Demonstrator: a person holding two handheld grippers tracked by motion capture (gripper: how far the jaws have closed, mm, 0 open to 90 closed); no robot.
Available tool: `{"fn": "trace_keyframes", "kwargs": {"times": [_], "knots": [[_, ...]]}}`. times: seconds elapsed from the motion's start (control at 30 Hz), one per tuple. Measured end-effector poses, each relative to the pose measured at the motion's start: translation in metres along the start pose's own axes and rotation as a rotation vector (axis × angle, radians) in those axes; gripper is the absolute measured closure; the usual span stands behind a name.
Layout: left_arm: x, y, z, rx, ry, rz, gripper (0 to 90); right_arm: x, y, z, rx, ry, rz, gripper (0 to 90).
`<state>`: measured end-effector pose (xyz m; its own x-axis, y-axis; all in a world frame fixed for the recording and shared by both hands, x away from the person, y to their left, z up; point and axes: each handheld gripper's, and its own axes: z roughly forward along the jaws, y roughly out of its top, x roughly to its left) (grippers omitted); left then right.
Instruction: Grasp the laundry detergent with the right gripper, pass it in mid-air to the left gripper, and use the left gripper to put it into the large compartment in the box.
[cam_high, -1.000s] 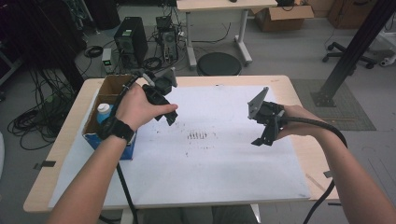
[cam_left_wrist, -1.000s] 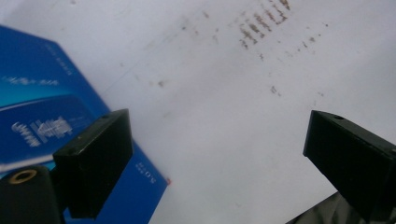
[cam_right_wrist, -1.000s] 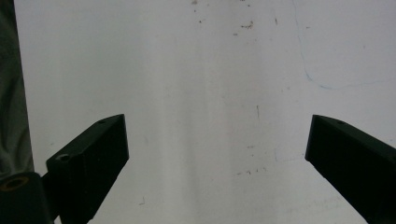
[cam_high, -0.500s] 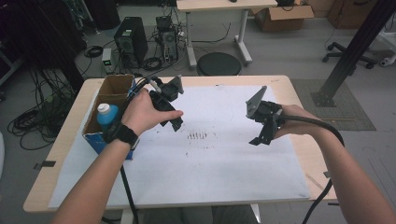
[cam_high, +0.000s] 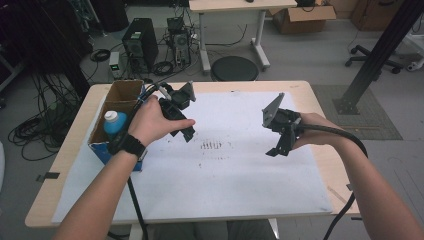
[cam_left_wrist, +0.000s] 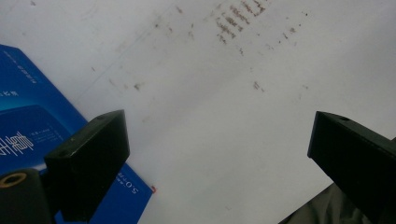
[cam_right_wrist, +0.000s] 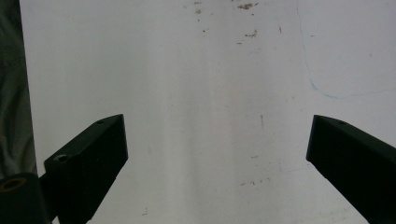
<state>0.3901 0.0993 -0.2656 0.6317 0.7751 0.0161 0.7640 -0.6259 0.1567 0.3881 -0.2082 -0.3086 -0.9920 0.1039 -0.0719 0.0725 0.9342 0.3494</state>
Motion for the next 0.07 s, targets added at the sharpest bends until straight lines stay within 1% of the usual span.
{"fn": "trace_keyframes", "kwargs": {"times": [0.07], "knots": [[0.0004, 0.0001, -0.0005, -0.001, -0.001, 0.000, 6.1, 0.0003, 0.0004, -0.0004, 0.001, 0.002, 0.000, 5.1]]}}
